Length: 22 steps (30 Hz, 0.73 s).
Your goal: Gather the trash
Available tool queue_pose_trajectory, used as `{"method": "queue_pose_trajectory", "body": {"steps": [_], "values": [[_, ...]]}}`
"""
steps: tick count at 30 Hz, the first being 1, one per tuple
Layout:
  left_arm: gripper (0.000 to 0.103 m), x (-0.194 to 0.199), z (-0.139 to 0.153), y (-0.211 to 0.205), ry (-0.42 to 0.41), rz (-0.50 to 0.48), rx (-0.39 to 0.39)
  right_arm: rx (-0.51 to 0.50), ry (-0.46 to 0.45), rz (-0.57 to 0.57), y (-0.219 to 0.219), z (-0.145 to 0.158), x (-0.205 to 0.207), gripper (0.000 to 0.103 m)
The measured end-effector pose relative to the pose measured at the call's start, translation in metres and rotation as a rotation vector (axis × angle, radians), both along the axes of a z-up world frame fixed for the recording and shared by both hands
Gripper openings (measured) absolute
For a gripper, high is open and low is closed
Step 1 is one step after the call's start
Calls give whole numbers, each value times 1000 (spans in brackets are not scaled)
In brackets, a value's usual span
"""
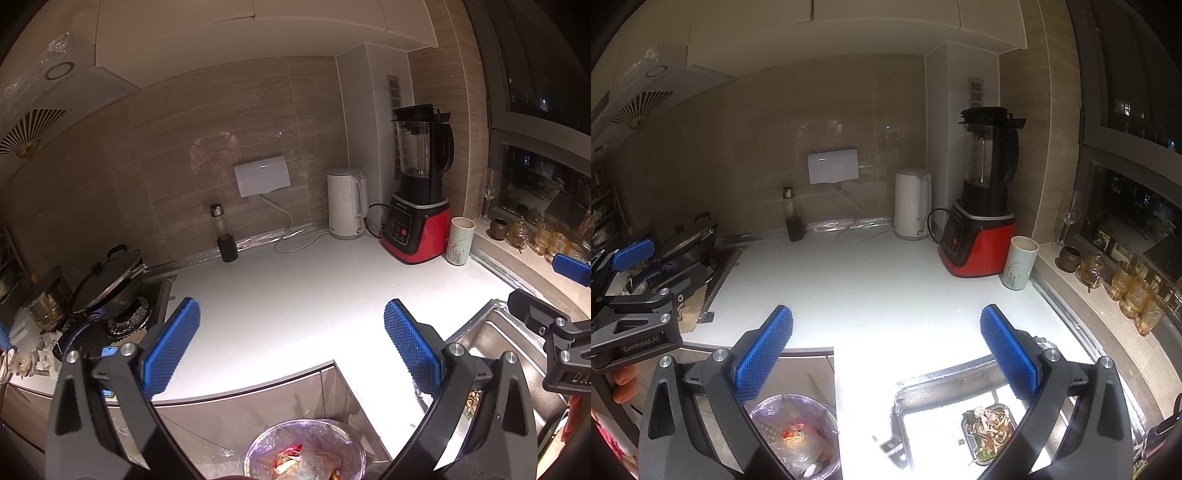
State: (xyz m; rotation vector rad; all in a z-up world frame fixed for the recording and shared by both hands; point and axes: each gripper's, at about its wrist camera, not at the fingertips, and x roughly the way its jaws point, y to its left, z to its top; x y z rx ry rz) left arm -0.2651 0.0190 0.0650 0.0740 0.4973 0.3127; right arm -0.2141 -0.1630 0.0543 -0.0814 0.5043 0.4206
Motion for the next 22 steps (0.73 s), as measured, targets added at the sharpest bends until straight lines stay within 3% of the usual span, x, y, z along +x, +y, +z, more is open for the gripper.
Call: {"method": "queue_pose_trajectory", "body": {"steps": [15,22], "values": [[96,3,-3,3,19,-16,-27,-3,6,0,2,-2,-1,101],[96,3,-4,12,15,16,-76,-10,2,-1,1,-4,-1,101]]}}
